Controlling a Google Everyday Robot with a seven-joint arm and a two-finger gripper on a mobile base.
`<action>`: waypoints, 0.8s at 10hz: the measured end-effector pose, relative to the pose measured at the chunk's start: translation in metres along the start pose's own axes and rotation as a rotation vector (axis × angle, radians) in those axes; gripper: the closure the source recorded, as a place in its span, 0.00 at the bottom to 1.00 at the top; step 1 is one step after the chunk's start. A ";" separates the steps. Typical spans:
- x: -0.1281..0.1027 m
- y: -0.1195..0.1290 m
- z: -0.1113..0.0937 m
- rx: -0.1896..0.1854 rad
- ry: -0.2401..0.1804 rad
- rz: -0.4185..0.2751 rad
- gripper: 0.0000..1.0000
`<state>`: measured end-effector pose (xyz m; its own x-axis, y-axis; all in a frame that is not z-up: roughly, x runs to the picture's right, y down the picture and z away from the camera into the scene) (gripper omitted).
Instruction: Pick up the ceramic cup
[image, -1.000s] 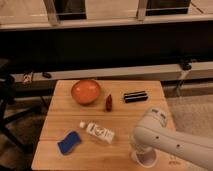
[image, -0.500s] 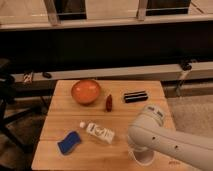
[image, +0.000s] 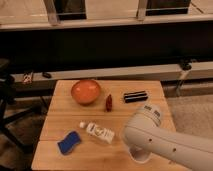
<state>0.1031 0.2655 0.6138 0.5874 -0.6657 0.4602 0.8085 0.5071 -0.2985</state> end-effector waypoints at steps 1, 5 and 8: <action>0.000 -0.001 -0.002 0.004 0.005 -0.003 1.00; 0.000 -0.006 -0.011 0.023 0.018 -0.012 1.00; 0.000 -0.006 -0.011 0.027 0.021 -0.023 1.00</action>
<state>0.0980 0.2563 0.6059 0.5699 -0.6884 0.4487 0.8205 0.5062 -0.2656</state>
